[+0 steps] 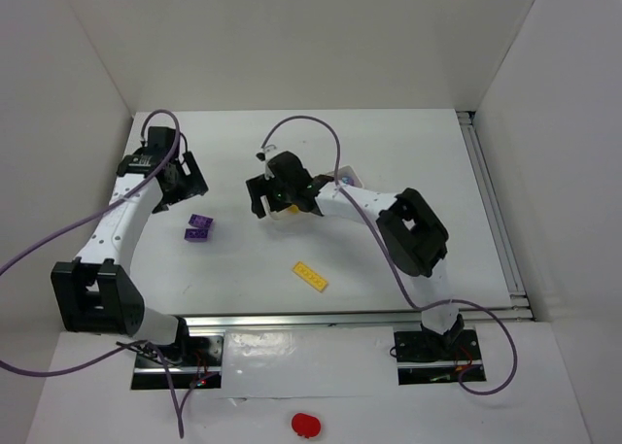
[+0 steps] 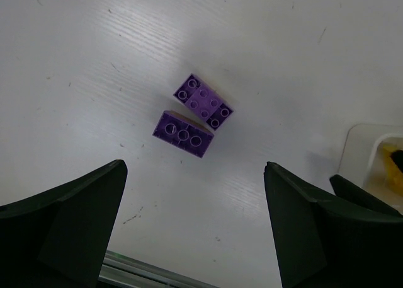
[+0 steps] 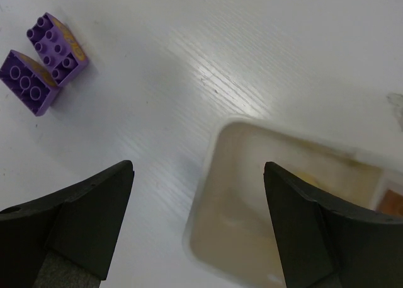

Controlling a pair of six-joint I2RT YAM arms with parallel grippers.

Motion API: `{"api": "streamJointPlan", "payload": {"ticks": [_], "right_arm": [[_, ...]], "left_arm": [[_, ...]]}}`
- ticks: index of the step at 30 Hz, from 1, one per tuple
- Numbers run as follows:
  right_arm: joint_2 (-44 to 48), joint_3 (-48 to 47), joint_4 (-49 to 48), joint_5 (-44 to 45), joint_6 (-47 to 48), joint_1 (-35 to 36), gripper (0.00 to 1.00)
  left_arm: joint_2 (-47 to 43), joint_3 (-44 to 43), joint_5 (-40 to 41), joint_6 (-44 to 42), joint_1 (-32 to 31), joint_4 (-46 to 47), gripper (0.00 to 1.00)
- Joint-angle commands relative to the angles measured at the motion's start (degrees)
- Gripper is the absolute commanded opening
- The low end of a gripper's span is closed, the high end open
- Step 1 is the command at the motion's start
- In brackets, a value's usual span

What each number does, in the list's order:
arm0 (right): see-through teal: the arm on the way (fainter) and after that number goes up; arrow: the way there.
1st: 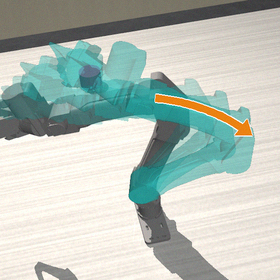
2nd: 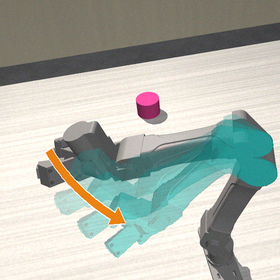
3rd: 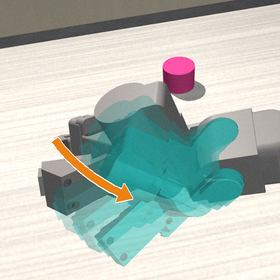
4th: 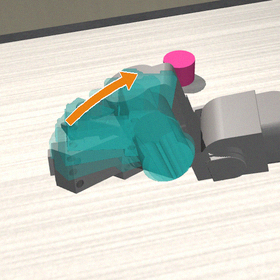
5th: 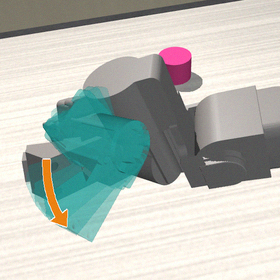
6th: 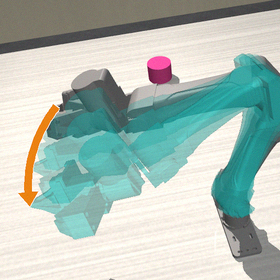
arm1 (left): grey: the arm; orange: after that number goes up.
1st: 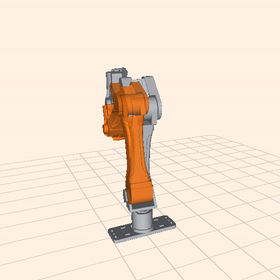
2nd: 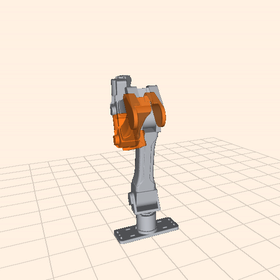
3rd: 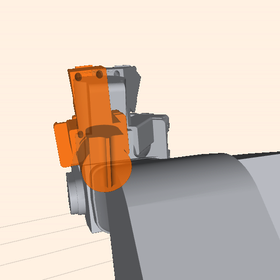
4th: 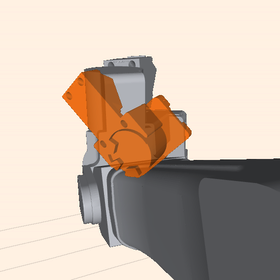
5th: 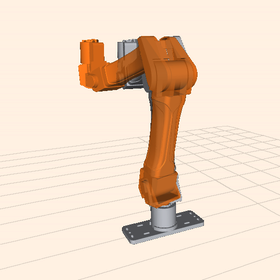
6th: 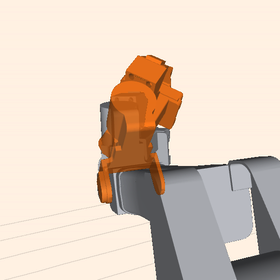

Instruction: Sort the legos into containers by color

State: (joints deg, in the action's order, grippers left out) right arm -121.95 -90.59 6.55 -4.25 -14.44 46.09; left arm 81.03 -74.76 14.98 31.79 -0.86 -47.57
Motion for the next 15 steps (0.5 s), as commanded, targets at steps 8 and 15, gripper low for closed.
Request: {"api": "streamJointPlan", "payload": {"ticks": [8,15], "right_arm": [[31.93,29.3,-1.02,11.02,-1.9,2.61,0.91],[40.29,44.61,3.47,8.38,-2.97,6.82,0.91]], "left_arm": [[4.22,6.11,-7.67,3.54,1.04,3.36,1.0],[4.75,6.21,-10.76,4.16,1.57,5.56,0.99]]}}
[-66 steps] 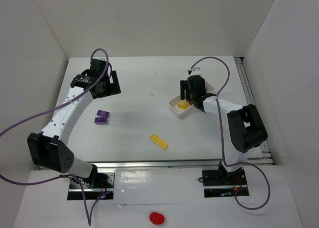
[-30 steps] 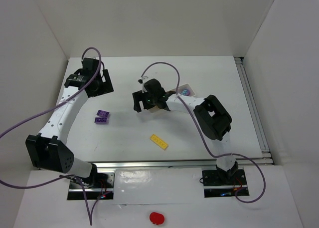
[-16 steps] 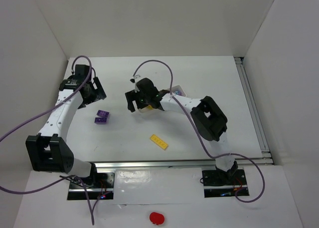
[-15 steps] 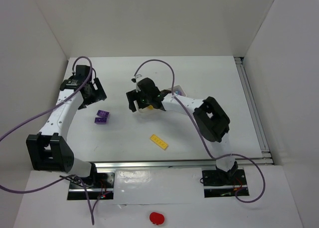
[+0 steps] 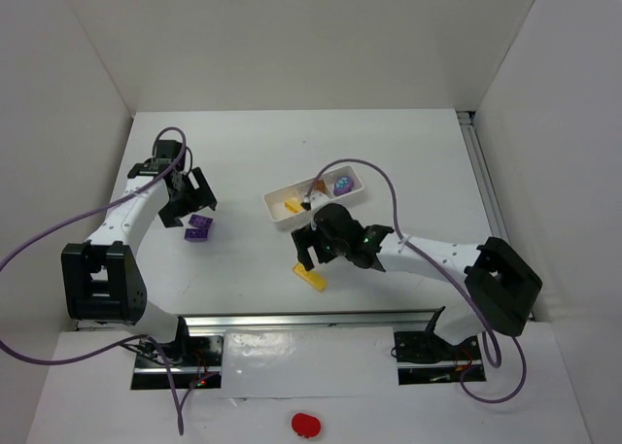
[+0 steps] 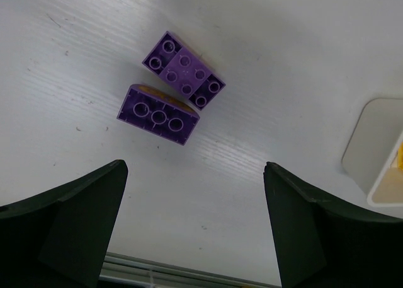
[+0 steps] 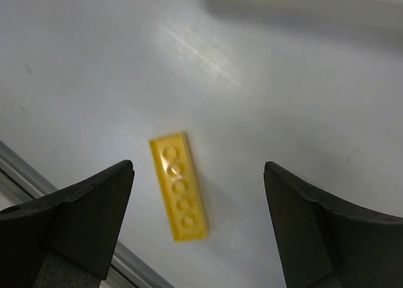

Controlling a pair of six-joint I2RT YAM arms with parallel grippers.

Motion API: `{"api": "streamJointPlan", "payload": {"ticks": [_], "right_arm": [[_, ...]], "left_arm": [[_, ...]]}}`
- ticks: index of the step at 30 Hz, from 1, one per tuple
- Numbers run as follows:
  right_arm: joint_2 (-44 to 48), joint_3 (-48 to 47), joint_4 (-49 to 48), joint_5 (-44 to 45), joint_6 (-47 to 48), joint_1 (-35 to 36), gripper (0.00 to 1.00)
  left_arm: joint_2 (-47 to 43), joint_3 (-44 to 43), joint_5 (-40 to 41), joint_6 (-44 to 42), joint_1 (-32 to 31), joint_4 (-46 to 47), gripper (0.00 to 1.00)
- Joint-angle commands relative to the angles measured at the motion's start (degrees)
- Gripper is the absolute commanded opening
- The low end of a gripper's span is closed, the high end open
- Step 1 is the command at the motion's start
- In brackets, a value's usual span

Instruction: Sort the legos into containers by color

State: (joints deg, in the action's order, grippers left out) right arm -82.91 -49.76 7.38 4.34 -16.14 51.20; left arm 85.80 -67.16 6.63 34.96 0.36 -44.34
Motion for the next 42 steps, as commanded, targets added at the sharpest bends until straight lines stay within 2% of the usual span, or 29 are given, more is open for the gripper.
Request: {"api": "streamJointPlan", "payload": {"ticks": [1,3,6,8,11,16,17,19,22,23,29,32,37,42], "right_arm": [[1.26,5.62,2.64,-0.21,-1.26,3.36,0.91],[1.26,6.16,2.03,0.41,-1.26,4.0,0.91],[-0.93,6.78,0.71,0.41,0.49,4.61,0.86],[-3.91,6.0,0.71,-2.21,1.02,4.61,0.83],[-6.9,5.2,-0.07,-2.75,1.73,5.14,0.83],[-9.72,3.8,-0.87,3.21,1.11,6.81,0.75],[-10.51,2.92,-0.87,4.44,1.11,7.42,0.72],[-11.04,1.34,2.28,9.44,-0.11,8.13,0.51],[-9.91,-0.68,4.75,11.91,-0.73,8.65,0.28],[-8.07,-0.69,5.62,11.92,-0.73,8.65,0.26],[-3.05,-8.24,6.25,18.59,2.59,8.65,0.26],[-6.37,-14.74,5.63,20.01,4.62,7.34,0.26],[-17.7,-26.68,3.01,19.93,6.65,4.0,0.26],[-24.92,-31.98,-1.83,18.35,6.65,-0.13,0.27]], "left_arm": [[-0.02,-1.4,-2.41,0.99,0.34,2.33,0.99],[-0.02,-2.01,-2.41,0.99,0.34,2.33,0.99],[-0.02,-2.01,-2.41,0.46,0.34,2.85,0.99],[-0.63,-2.01,-2.41,0.46,0.34,2.85,0.99],[-0.63,-2.01,-2.41,0.46,0.34,2.85,0.99],[-1.16,-2.01,-2.41,0.46,0.34,2.85,0.99],[-1.16,-2.01,-2.41,0.46,0.34,2.85,0.99],[-1.16,-2.01,-2.41,-0.07,0.34,2.85,0.99],[-1.68,-2.54,-1.89,-0.07,0.87,2.33,0.99],[-1.69,-2.54,-1.89,-0.59,0.87,2.33,0.99],[-1.69,-2.54,-1.89,-0.59,1.4,2.33,0.99],[-1.16,-1.93,-1.37,0.45,1.4,2.33,0.99],[-1.94,1.14,-1.36,4.84,3.15,2.85,0.99],[-4.59,6.77,-4.17,8.72,4.3,6.71,0.96]]}}
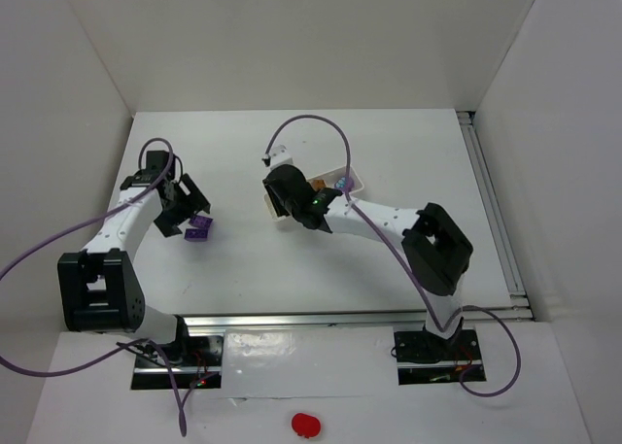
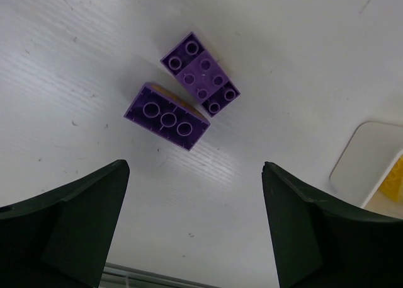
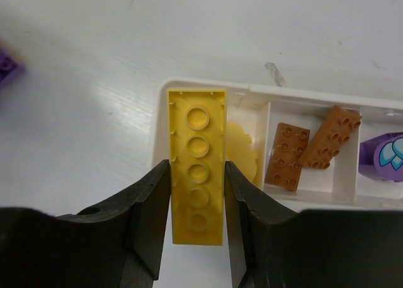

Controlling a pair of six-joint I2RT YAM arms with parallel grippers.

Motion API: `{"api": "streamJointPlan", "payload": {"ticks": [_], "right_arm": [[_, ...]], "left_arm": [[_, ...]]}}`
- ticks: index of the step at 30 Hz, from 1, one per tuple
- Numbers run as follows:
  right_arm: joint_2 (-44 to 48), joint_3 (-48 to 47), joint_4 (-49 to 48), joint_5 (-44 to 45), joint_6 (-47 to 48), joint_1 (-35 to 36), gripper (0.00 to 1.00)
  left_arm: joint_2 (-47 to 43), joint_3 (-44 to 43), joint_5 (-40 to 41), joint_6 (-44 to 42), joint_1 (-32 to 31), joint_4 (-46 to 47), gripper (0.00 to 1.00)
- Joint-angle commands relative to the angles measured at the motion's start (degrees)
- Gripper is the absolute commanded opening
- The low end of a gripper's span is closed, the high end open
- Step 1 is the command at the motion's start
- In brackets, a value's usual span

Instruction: Sort the legos into containers by color

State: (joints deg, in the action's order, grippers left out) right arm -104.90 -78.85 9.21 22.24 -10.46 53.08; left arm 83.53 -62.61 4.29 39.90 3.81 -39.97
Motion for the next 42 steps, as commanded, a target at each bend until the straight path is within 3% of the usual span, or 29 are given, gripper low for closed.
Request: {"api": "streamJointPlan", "payload": {"ticks": [1,13,16,18,19,22,30,34,36,42], "right_arm": [[-4.42,-2.89,-4.89,-0.43,0.97,-2.54,0.27],[-9.27,-5.61,-10.88,-4.13,1.59,-3.86,0.27],[-10.5,-5.61,-11.41,-4.66,1.05,-3.86,0.33],[-11.64,-5.61,-11.41,-4.66,0.45,-3.86,0.47],[-11.64,-5.61,-11.41,-4.66,0.44,-3.86,0.68],[-11.64,-6.14,-10.8,-3.44,0.44,-3.86,0.86],[-1.82,-2.98,-12.46,-1.23,0.44,-3.86,0.87],[2.49,0.09,-11.24,0.0,0.97,-3.86,0.87],[3.82,0.88,-10.45,0.52,0.97,-3.86,0.87],[6.99,4.49,-9.39,2.19,0.97,-3.86,0.87]], "left_arm": [[-2.32,3.62,-2.36,4.3,1.37,2.87,0.95],[-2.93,7.77,-5.53,6.33,1.9,5.78,0.95],[-1.36,7.77,-6.14,6.33,1.9,5.78,0.96],[-0.74,7.77,-6.14,6.33,1.9,6.3,0.98],[-0.73,7.77,-6.14,6.33,1.9,6.3,0.98],[-0.21,8.29,-6.14,6.86,1.9,6.83,0.98],[0.32,12.24,-3.16,9.32,2.95,12.01,0.7],[2.25,13.3,-3.15,10.89,2.95,13.77,0.67],[2.96,13.82,-3.15,11.43,2.95,14.3,0.61],[5.85,13.3,-1.92,11.43,2.95,15.96,0.6]]}}
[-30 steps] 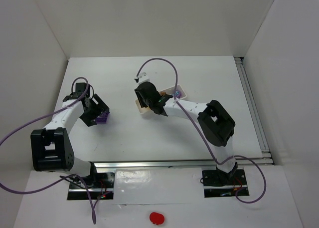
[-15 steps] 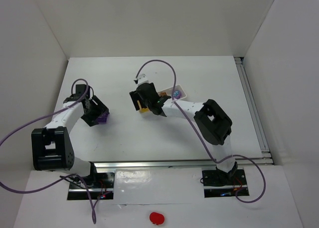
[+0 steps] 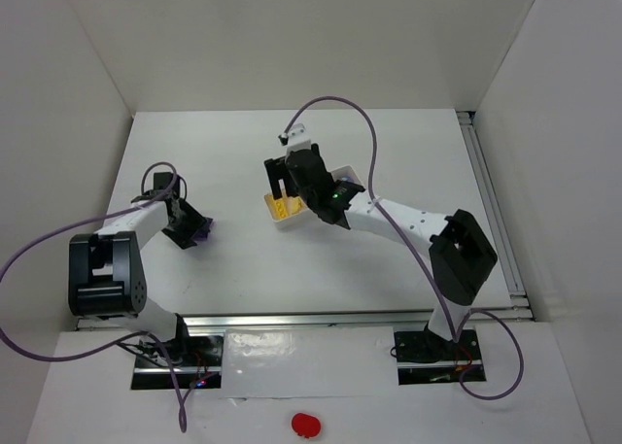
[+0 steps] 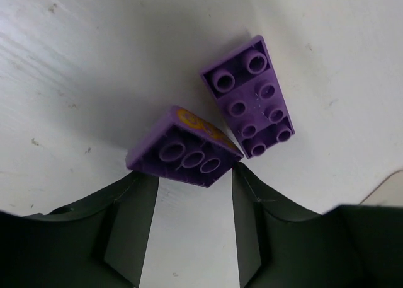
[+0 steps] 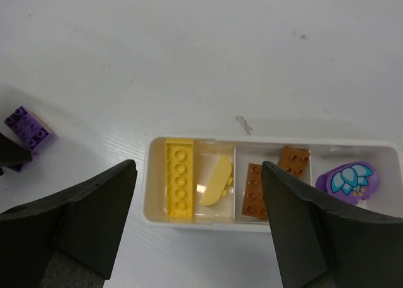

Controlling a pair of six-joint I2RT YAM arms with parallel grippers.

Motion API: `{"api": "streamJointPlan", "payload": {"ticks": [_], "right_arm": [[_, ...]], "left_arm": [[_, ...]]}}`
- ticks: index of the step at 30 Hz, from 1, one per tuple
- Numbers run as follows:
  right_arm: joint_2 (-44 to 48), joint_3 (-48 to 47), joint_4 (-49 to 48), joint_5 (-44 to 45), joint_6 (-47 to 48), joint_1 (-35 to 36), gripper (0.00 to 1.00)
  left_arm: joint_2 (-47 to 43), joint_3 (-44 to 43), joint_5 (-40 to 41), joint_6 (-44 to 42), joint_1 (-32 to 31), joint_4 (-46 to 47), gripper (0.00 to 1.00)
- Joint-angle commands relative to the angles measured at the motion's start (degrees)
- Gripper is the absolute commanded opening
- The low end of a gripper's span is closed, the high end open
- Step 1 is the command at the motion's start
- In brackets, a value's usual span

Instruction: Sort the legos into containers by color

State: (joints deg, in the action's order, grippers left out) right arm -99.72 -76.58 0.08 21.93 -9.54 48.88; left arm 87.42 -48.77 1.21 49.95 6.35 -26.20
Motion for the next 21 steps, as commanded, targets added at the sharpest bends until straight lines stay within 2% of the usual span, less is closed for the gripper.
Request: {"api": "streamJointPlan", "payload": {"ticks": [1,5,11,12,13,17,20,21], "right_arm": [[1.81,2.22,-0.25,2.5,0.05,0.34,0.87],[2.86,3.27,0.89,3.72,0.05,0.34,0.87],[3.39,4.51,2.12,4.87,0.05,-0.19,0.87],[3.39,5.03,2.12,4.87,0.05,-0.19,0.87],[3.39,5.03,2.12,4.87,0.05,-0.19,0.87],[3.39,5.03,2.74,4.26,0.05,-0.19,0.87],[3.39,5.03,3.26,4.26,0.05,-0.19,0.87],[3.39,5.03,3.26,4.26,0.05,-0.19,0.87]], "left_arm": [[2.49,-0.53,1.16,0.85,0.42,2.2,0.6],[5.57,-2.28,-1.38,-0.21,0.42,2.73,0.47],[4.34,-1.24,-3.41,-2.74,-3.35,3.87,0.45],[4.34,-1.76,-3.41,-3.54,-3.88,4.39,0.48],[5.91,-2.37,-3.41,-4.07,-3.89,3.7,0.62],[6.98,-4.84,-0.25,-4.78,-3.89,1.07,0.96],[6.36,-7.21,3.09,-4.0,-3.89,-1.13,0.96],[6.36,-7.73,3.79,-3.99,-3.37,-1.66,0.94]]}}
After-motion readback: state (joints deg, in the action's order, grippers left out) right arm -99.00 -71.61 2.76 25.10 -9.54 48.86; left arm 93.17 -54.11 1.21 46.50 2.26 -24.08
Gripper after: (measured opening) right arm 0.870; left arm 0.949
